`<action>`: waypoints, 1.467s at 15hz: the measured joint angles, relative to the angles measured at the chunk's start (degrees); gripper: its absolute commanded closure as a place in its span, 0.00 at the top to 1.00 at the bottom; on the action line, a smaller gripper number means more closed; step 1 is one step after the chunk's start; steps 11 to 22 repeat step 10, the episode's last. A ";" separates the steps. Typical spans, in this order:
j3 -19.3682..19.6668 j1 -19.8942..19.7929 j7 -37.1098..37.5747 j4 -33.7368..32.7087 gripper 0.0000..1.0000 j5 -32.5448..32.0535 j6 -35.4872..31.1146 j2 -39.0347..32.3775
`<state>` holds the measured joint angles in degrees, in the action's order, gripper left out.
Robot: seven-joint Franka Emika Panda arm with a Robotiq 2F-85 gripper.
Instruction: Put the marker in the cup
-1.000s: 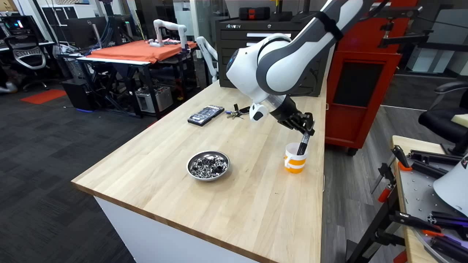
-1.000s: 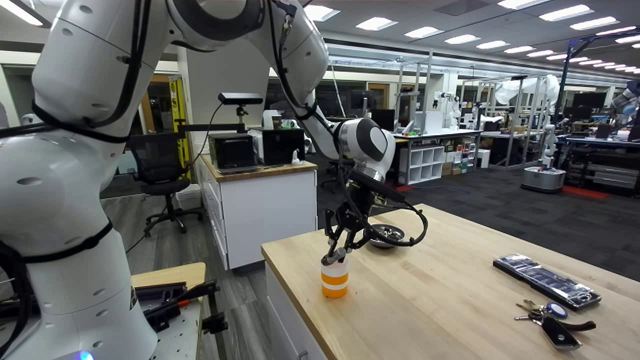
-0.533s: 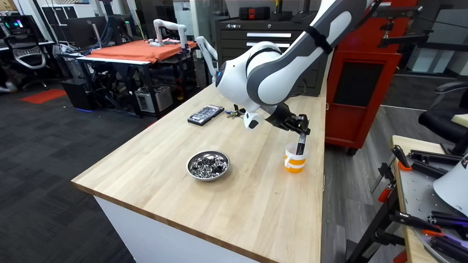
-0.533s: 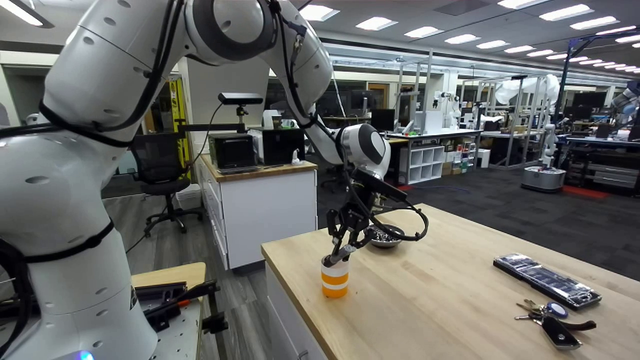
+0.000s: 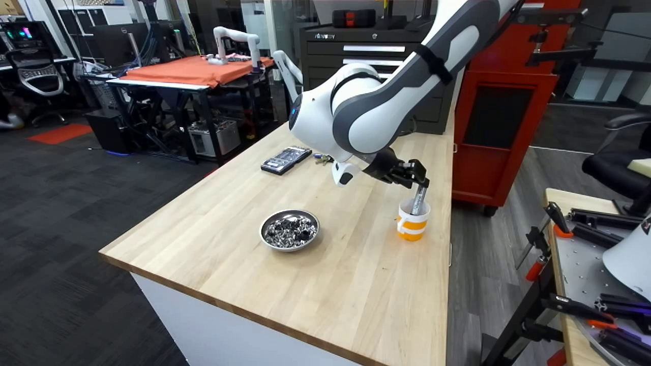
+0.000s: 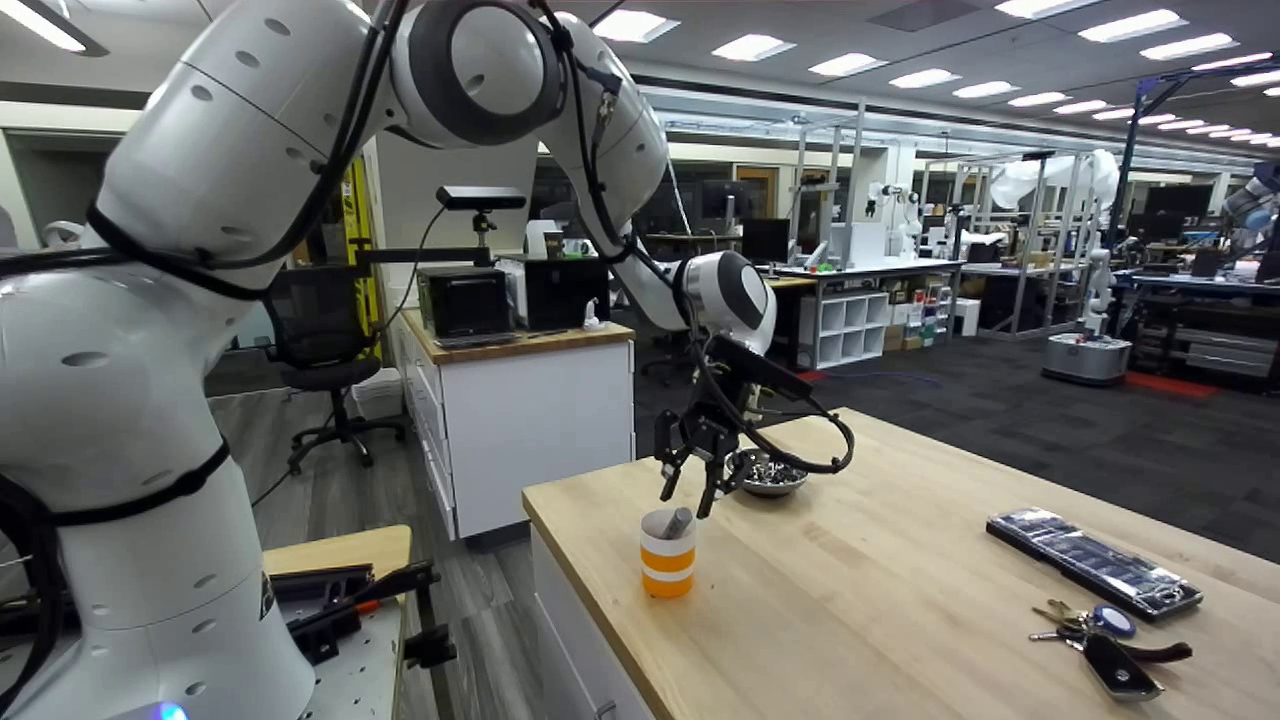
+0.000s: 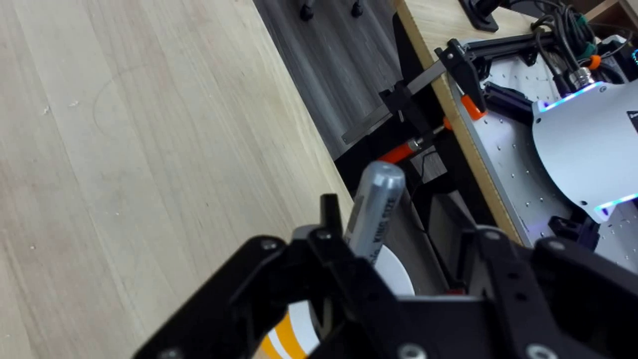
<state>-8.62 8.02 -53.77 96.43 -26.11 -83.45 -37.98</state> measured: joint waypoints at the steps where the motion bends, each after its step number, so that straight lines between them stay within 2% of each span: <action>1: 0.00 0.02 0.00 -0.23 0.88 0.00 0.41 -0.04; 3: 0.01 0.01 0.00 -0.74 0.99 0.00 1.06 -0.04; 4: 0.02 -0.01 0.00 -1.03 0.99 0.00 1.11 -0.03; 5: 0.06 -0.07 0.01 -1.43 0.89 0.10 1.10 -0.01; 7: 0.11 -0.36 0.10 -2.33 1.00 0.34 1.02 0.21; 22: 0.11 -0.57 0.11 -2.79 1.00 0.40 1.02 0.27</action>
